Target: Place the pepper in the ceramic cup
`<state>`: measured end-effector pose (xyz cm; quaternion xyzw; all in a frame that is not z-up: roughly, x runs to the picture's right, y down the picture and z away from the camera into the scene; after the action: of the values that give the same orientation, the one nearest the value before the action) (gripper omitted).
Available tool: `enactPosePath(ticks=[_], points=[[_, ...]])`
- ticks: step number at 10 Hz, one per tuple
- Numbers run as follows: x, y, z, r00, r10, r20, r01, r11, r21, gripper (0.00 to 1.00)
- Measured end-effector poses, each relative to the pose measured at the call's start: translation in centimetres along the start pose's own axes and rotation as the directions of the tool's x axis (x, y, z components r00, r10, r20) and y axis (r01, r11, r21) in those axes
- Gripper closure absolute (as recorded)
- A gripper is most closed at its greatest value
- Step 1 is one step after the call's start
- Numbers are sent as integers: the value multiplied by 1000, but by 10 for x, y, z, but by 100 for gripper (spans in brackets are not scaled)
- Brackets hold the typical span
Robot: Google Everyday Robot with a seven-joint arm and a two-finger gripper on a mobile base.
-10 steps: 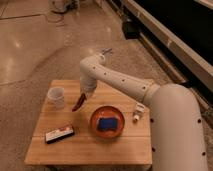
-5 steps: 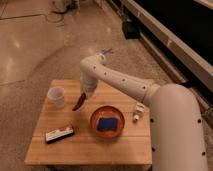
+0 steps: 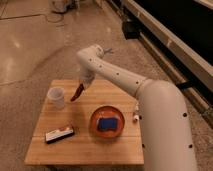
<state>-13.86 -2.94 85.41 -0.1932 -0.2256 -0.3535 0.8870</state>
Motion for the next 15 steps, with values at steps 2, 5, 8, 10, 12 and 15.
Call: enactPosePath(ticks=[2,5,8,10,12,15], points=[[-5,-25,-4,999,-30,-9,30,999,14,100],[-10,-55,-12,997,-71,-22,71,997,33,100],[-11,-79,-23,994,-103,-41,105,993,48,100],[-17,-91,-24,991,-127,-49,129,990,53,100],[-22,-99,-17,986,-151,-63,155,986,58,100],[-29,-104,-3,985,-161,-69,165,984,65,78]])
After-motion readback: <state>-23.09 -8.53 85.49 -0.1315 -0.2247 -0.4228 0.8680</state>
